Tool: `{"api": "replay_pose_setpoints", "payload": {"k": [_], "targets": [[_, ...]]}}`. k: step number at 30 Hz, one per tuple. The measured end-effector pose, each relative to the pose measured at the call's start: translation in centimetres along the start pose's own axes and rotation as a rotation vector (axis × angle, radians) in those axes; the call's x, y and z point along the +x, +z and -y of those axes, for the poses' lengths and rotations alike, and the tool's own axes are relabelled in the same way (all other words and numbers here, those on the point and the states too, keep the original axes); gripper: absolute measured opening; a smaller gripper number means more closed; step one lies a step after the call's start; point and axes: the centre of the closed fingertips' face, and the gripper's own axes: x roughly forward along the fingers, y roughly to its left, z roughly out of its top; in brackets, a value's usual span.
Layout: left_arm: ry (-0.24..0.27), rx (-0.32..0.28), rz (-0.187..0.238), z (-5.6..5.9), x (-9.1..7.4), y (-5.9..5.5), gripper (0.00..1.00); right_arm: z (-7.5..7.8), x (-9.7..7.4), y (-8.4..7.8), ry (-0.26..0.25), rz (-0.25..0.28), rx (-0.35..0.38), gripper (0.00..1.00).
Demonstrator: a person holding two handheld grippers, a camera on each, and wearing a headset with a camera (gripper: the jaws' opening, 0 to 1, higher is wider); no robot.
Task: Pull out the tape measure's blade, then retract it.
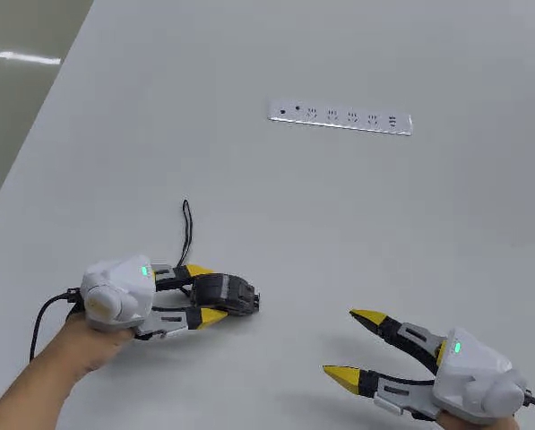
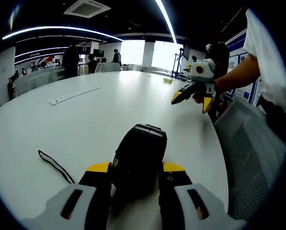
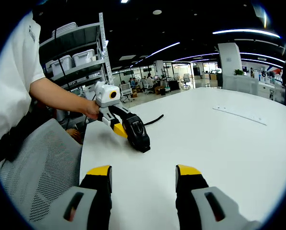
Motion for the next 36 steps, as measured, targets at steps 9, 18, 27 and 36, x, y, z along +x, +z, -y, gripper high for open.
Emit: {"api": "replay_pose_setpoints", "payload": {"k": [9, 18, 27, 36], "targets": [[0.008, -0.014, 0.01, 0.0, 0.1, 0.1, 0.34, 0.5, 2.0, 0.5, 0.046, 0.006, -0.015, 0.54], [-0.002, -0.01, 0.014, 0.0, 0.1, 0.2, 0.34, 1.1, 3.6, 0.8, 0.077, 0.011, -0.028, 0.51], [-0.014, -0.014, 0.015, 0.0, 0.1, 0.2, 0.34, 1.3, 5.0, 0.5, 0.104, -0.001, -0.038, 0.48], [-0.015, -0.018, 0.016, 0.0, 0.1, 0.1, 0.34, 1.4, 6.3, 0.4, 0.138, -0.01, -0.07, 0.45]]}}
